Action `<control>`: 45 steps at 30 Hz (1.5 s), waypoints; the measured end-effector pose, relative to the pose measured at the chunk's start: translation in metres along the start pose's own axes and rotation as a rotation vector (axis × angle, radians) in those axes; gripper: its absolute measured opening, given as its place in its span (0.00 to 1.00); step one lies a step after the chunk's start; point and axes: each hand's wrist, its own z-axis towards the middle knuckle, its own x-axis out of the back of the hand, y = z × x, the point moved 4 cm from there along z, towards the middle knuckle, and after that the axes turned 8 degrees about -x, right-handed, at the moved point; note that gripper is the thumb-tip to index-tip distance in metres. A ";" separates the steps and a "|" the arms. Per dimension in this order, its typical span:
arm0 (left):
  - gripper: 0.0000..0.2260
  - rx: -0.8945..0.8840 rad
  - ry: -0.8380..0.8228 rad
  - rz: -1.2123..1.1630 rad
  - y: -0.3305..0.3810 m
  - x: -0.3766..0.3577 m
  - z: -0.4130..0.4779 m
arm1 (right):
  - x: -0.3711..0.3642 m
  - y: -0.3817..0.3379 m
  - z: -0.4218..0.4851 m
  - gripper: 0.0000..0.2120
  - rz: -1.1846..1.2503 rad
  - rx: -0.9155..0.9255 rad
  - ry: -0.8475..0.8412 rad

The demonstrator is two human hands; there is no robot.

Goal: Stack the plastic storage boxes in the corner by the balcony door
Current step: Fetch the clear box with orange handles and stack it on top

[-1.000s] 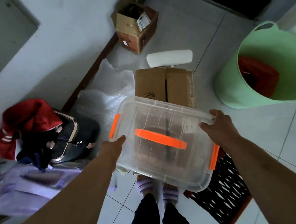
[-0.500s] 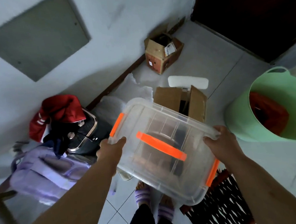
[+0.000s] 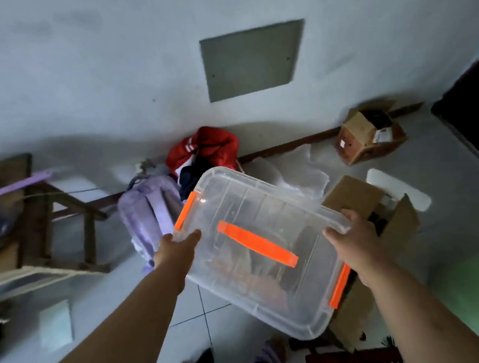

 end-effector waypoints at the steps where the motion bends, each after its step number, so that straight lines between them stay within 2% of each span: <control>1: 0.34 0.013 0.026 -0.024 -0.008 0.019 -0.001 | -0.011 -0.011 -0.008 0.29 -0.007 0.033 -0.027; 5: 0.29 0.054 0.151 -0.120 -0.048 0.097 -0.005 | -0.062 -0.055 -0.049 0.27 -0.088 0.144 -0.117; 9: 0.31 0.110 0.239 -0.224 -0.105 0.183 -0.021 | -0.124 -0.097 -0.108 0.28 -0.183 0.253 -0.138; 12: 0.31 0.167 0.322 -0.283 -0.163 0.261 -0.036 | -0.182 -0.125 -0.173 0.29 -0.241 0.339 -0.190; 19: 0.32 0.269 0.465 -0.444 -0.303 0.435 -0.087 | -0.336 -0.164 -0.331 0.25 -0.386 0.507 -0.345; 24: 0.30 0.351 0.615 -0.539 -0.399 0.536 -0.133 | -0.441 -0.186 -0.443 0.30 -0.480 0.656 -0.441; 29: 0.30 0.447 0.763 -0.602 -0.467 0.610 -0.163 | -0.529 -0.210 -0.528 0.32 -0.595 0.772 -0.649; 39: 0.32 0.578 0.993 -0.816 -0.555 0.730 -0.178 | -0.713 -0.284 -0.684 0.33 -0.777 1.067 -0.789; 45: 0.36 0.582 1.111 -0.973 -0.602 0.807 -0.192 | -0.811 -0.318 -0.799 0.34 -0.879 1.173 -0.930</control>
